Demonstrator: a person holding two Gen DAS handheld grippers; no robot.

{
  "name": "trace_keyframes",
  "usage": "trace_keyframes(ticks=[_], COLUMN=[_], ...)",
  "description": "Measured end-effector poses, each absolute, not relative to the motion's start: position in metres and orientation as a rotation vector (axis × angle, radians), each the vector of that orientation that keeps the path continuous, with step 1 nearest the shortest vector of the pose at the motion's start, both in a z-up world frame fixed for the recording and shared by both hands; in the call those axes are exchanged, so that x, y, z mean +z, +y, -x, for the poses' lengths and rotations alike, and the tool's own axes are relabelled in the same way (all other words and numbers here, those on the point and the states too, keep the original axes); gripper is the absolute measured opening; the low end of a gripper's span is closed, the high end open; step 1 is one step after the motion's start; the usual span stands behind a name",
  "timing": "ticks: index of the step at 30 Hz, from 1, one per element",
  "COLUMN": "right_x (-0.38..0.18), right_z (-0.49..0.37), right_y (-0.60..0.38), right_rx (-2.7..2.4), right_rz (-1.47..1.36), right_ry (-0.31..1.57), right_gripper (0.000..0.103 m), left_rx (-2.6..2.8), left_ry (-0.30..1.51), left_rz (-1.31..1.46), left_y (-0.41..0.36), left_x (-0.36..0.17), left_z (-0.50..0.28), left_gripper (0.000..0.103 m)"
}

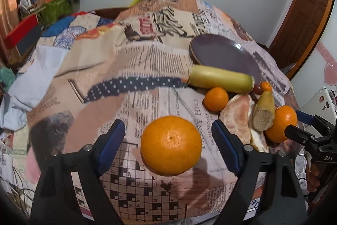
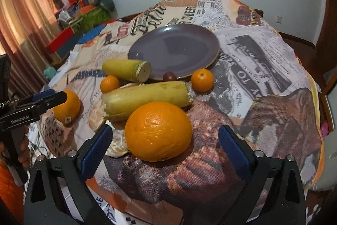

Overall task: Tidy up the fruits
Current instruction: 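Close the right gripper on a large orange while the left gripper grasps another large orange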

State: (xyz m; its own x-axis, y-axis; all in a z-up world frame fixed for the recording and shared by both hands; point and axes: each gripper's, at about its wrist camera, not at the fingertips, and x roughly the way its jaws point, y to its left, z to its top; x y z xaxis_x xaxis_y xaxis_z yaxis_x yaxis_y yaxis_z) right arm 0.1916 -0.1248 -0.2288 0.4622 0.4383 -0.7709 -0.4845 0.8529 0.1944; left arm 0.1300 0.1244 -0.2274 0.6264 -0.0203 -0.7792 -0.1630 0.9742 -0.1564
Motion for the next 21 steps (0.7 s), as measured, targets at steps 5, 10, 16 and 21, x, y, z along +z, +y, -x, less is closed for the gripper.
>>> trace_keyframes(ticks=[5, 10, 16, 21], right_x=[-0.237, -0.241, -0.239, -0.234], right_z=[-0.197, -0.196, -0.197, -0.197], right_y=[-0.120, -0.118, -0.119, -0.121], right_rx=[0.599, 0.611, 0.619, 0.615], right_rz=[0.062, 0.073, 0.085, 0.073], right_ry=[0.965, 0.966, 0.955, 0.948], right_gripper=[0.077, 0.068, 0.067, 0.066], left_rx=[0.064, 0.065, 0.076, 0.082], left_ry=[0.915, 0.946, 0.953, 0.952], left_rz=[0.204, 0.194, 0.198, 0.179], left_y=[0.117, 0.114, 0.117, 0.113], left_x=[-0.238, -0.248, -0.249, -0.244], left_z=[-0.133, -0.138, -0.138, -0.139], left_gripper=[0.083, 0.071, 0.065, 0.065])
